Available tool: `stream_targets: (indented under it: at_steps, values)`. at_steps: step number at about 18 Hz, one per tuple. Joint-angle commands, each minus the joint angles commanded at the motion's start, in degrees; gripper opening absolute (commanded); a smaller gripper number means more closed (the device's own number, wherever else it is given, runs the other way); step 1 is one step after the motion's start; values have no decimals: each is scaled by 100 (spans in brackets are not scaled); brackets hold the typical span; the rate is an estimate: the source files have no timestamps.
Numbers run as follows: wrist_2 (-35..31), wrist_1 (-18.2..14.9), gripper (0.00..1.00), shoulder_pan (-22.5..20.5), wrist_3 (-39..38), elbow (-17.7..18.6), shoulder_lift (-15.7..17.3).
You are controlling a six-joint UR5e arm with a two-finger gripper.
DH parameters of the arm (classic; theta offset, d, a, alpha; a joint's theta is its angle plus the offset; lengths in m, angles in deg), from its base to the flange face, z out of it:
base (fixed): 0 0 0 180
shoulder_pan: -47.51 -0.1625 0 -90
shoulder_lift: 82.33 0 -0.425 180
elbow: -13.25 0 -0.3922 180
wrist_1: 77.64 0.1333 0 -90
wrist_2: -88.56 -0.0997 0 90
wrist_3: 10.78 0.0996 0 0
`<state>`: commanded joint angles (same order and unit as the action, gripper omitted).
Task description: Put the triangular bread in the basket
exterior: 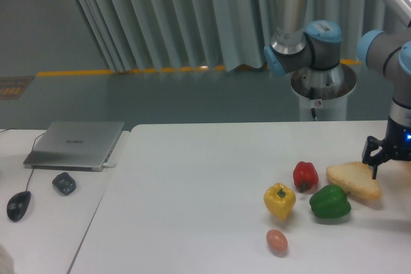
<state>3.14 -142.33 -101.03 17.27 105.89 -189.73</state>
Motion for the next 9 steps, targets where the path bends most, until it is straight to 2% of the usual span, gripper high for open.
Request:
stream_targets:
  at_steps: [6,9]
  values:
    - [-116,-26,100,88,-44,53,-115]
    - [-124,-35,100,342,-88,53,-255]
